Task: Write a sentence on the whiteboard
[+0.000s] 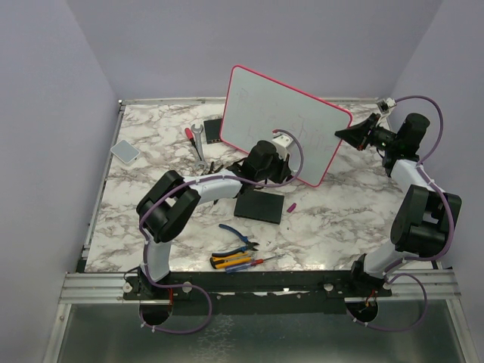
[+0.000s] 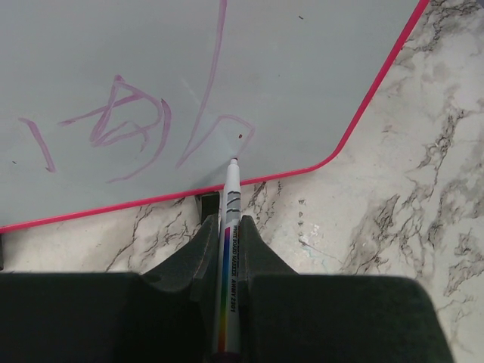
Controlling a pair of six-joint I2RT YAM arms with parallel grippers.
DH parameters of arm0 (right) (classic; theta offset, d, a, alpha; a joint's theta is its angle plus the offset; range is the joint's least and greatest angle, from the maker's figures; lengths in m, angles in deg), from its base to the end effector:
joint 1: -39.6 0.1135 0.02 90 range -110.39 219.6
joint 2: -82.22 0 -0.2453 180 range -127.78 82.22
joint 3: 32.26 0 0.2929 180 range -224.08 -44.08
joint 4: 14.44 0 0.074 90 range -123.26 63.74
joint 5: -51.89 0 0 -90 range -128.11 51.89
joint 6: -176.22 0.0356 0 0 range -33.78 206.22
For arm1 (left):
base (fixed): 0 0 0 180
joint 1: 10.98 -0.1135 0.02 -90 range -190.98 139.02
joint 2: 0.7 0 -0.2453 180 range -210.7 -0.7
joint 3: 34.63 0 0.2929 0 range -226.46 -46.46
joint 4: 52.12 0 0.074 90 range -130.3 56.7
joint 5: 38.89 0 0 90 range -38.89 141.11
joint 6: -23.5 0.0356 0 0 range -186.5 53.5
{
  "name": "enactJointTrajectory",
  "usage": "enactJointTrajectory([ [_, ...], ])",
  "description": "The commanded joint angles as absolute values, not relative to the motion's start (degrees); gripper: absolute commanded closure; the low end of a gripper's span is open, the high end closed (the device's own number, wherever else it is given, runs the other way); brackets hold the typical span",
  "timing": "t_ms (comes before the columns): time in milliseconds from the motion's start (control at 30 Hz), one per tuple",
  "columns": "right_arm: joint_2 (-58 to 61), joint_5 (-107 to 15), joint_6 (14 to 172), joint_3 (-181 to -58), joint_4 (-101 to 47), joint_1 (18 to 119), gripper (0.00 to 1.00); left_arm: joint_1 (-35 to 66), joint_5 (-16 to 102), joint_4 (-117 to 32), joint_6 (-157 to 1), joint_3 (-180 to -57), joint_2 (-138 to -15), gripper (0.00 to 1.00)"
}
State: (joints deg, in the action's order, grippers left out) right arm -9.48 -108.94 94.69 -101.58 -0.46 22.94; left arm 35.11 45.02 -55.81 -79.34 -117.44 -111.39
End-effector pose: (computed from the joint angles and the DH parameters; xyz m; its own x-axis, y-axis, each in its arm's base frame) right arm 0.3765 -0.0776 0.2347 -0.2564 0.1272 -0.9582 -0.7717 0.5700 0.2822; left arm 0.3200 -0.3379 0.1612 -0.4512 0.1501 -0.8797 0.7007 0.6700 -0.2451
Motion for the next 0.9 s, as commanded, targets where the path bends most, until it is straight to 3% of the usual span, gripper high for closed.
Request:
enactJointTrajectory([
  [0,-10.9,-108.1,90.9,-100.9,-5.1,24.3,0.99,34.9,44.9,-57.2,-80.5,-118.8,-108.5,1.00],
  [867,-10.7,-108.3,90.9,-100.8,-5.1,24.4,0.99,36.3,44.6,-57.6,-81.5,-123.6,-110.4,1.00],
])
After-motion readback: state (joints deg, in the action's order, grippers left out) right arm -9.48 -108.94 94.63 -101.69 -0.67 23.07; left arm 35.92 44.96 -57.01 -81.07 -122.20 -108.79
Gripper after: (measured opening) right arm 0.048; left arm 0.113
